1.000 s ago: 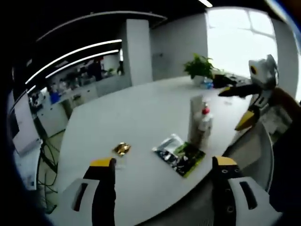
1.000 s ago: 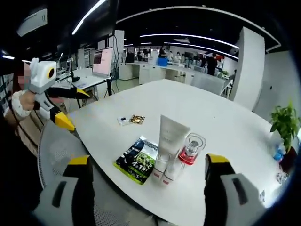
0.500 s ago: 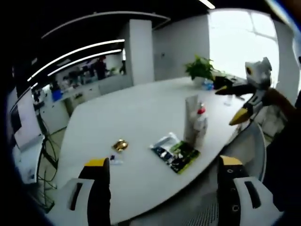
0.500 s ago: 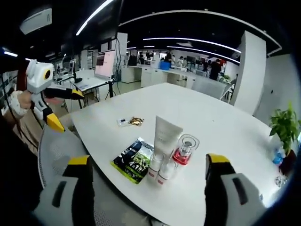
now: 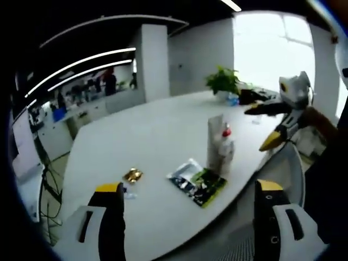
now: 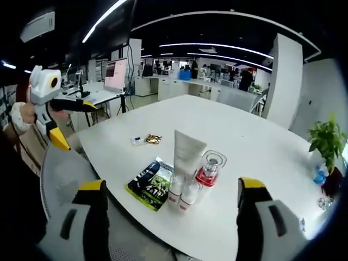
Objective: Arrange the skincare products in the storage area until every visible bottle or jar stands upright without overlapping.
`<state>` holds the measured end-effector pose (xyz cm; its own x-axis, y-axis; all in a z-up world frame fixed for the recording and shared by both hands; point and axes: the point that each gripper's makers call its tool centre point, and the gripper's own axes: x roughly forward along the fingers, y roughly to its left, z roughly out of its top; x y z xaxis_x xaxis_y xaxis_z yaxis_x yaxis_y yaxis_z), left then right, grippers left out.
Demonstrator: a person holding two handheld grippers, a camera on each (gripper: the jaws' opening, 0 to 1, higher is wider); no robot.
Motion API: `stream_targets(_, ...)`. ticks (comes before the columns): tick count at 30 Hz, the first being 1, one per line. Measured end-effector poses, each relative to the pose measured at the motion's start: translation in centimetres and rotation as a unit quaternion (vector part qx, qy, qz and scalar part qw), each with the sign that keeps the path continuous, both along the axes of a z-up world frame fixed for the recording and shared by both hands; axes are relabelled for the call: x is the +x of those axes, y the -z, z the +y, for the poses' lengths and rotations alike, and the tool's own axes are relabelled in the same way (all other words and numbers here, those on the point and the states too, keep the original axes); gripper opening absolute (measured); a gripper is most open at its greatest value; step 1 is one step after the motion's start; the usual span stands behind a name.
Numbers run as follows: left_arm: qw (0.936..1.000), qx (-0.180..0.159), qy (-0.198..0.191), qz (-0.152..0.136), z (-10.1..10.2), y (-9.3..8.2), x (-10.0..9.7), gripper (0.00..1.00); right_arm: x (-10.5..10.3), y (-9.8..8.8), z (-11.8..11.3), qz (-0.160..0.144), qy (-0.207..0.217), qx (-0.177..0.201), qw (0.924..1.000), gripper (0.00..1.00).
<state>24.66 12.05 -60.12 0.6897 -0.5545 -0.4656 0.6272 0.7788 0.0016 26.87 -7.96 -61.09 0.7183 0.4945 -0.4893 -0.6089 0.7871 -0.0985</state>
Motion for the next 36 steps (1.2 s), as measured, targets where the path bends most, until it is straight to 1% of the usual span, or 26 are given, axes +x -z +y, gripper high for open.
stream_targets(3,1.0000,0.005,-0.003,-0.001,0.6,0.2,0.6,0.97,-0.2,0.4,0.0,0.008,-0.004,-0.012,0.9999,0.99)
stream_targets(4,1.0000,0.006,-0.005,0.000,0.7,0.3,0.8,0.97,-0.4,0.6,-0.1,0.014,-0.005,-0.018,0.9997,0.98)
stream_targets(8,0.9999,0.002,-0.001,0.014,1.0,1.4,1.2,0.97,-1.0,0.6,-0.4,0.020,0.002,-0.010,0.9997,0.89)
stream_targets(9,0.9999,0.004,-0.002,0.016,1.1,1.7,1.3,0.97,-1.1,0.7,-0.4,0.024,0.002,-0.010,0.9997,0.86)
stream_targets(10,0.9998,0.003,-0.005,0.019,1.3,2.0,1.4,0.97,-1.2,0.8,-0.5,0.026,0.003,-0.012,0.9996,0.85)
stream_targets(11,0.9997,0.001,-0.007,0.022,1.4,2.1,1.4,0.97,-1.2,0.8,-0.6,0.026,0.003,-0.016,0.9995,0.85)
stream_targets(13,0.9996,-0.006,-0.006,0.026,1.5,2.4,1.6,0.97,-1.2,1.0,-0.8,0.028,0.001,-0.021,0.9994,0.77)
stream_targets(15,0.9996,-0.007,-0.003,0.029,1.7,2.6,1.8,0.97,-1.0,1.2,-0.9,0.037,0.006,-0.017,0.9992,0.74)
stream_targets(16,0.9995,-0.005,-0.002,0.031,1.8,2.7,2.0,0.97,-0.9,1.2,-0.9,0.039,0.007,-0.015,0.9991,0.73)
stream_targets(18,0.9995,0.004,0.000,0.031,2.3,3.0,2.5,0.97,-0.8,1.2,-0.8,0.037,0.006,-0.013,0.9992,0.67)
stream_targets(20,0.9993,0.010,0.012,0.033,2.6,3.3,3.0,0.97,-0.5,1.2,-0.7,0.040,0.007,-0.011,0.9991,0.66)
stream_targets(21,0.9989,0.006,0.021,0.041,2.7,3.7,3.3,0.97,-0.4,1.2,-0.6,0.042,0.005,-0.009,0.9990,0.63)
stream_targets(22,0.9984,-0.006,0.022,0.052,2.8,3.9,3.6,0.97,-0.2,1.2,-0.5,0.043,0.004,-0.008,0.9990,0.61)
stream_targets(23,0.9981,-0.011,0.023,0.056,2.9,4.2,3.9,0.97,0.0,1.1,-0.5,0.041,0.007,-0.005,0.9991,0.60)
stream_targets(24,0.9976,-0.012,0.031,0.060,3.2,4.5,4.4,0.95,0.2,1.1,-0.4,0.043,0.007,-0.005,0.9990,0.60)
stream_targets(25,0.9975,-0.008,0.035,0.062,3.4,4.8,4.7,0.90,0.3,1.2,-0.4,0.046,0.007,-0.005,0.9989,0.60)
stream_targets(26,0.9965,0.020,0.044,0.069,4.1,5.6,5.2,0.83,0.5,1.2,-0.4,0.046,0.011,-0.005,0.9989,0.61)
stream_targets(27,0.9954,0.043,0.051,0.068,4.6,6.0,5.5,0.80,0.6,1.2,-0.5,0.045,0.015,-0.006,0.9989,0.61)
stream_targets(28,0.9925,0.076,0.068,0.068,5.1,6.8,6.1,0.78,0.7,1.2,-0.5,0.044,0.019,-0.008,0.9988,0.60)
stream_targets(29,0.9899,0.096,0.078,0.070,5.4,7.2,6.5,0.75,0.8,1.2,-0.6,0.045,0.023,-0.008,0.9987,0.61)
stream_targets(30,0.9869,0.119,0.089,0.062,5.7,7.6,7.4,0.74,1.0,1.3,-0.7,0.047,0.030,-0.008,0.9984,0.60)
stream_targets(32,0.9823,0.143,0.112,0.044,5.9,8.0,8.6,0.70,1.2,1.5,-0.9,0.052,0.037,-0.010,0.9979,0.61)
stream_targets(33,0.9798,0.158,0.116,0.038,6.2,8.2,9.3,0.68,1.3,1.6,-1.0,0.053,0.041,-0.009,0.9977,0.62)
stream_targets(34,0.9749,0.181,0.126,0.031,6.5,8.6,10.1,0.66,1.4,1.6,-1.0,0.054,0.043,-0.008,0.9976,0.62)
stream_targets(35,0.9713,0.193,0.136,0.027,6.7,8.9,10.5,0.64,1.4,1.6,-1.1,0.056,0.045,-0.006,0.9974,0.61)
stream_targets(36,0.9650,0.210,0.156,0.024,6.8,9.5,11.1,0.62,1.5,1.7,-1.0,0.060,0.046,-0.001,0.9971,0.61)
